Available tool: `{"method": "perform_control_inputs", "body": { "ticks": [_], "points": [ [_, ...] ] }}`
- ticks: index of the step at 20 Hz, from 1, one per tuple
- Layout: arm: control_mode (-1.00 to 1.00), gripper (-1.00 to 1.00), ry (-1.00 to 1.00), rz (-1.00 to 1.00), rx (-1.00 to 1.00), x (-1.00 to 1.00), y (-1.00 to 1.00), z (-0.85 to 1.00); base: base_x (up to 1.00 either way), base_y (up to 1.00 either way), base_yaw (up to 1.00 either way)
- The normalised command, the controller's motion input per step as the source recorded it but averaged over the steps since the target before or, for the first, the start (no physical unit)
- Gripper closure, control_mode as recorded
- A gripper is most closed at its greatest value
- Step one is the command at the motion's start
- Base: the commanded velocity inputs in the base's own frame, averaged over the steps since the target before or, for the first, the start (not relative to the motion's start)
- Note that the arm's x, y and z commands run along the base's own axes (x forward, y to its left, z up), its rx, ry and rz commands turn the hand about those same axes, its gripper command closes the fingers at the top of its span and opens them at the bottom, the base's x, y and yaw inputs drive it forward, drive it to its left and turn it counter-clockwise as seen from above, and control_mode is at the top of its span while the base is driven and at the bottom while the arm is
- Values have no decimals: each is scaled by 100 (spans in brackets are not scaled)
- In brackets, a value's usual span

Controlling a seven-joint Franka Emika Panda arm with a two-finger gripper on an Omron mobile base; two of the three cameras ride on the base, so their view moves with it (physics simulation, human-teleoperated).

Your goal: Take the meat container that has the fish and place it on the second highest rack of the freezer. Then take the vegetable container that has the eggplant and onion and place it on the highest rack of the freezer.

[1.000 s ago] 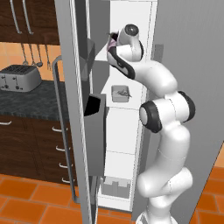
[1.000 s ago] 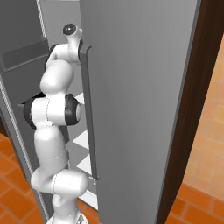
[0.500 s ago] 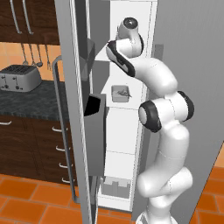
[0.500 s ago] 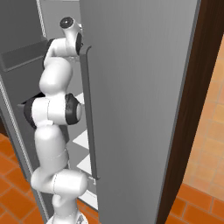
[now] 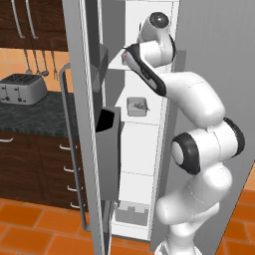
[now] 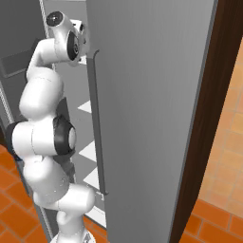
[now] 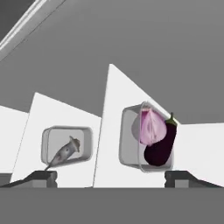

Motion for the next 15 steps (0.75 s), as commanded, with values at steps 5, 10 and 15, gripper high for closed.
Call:
{"method": "perform_control_inputs", "body": {
  "ticks": [5,10,15],
  "points": [
    [-100,-100,0,10,0,-100,-1,2,0,0,0],
    [-100,-100,2,10,0,-100,-11,0,0,0,0],
    [-100,-100,15,10,0,-100,-23,-15,0,0,0]
  ]
}}
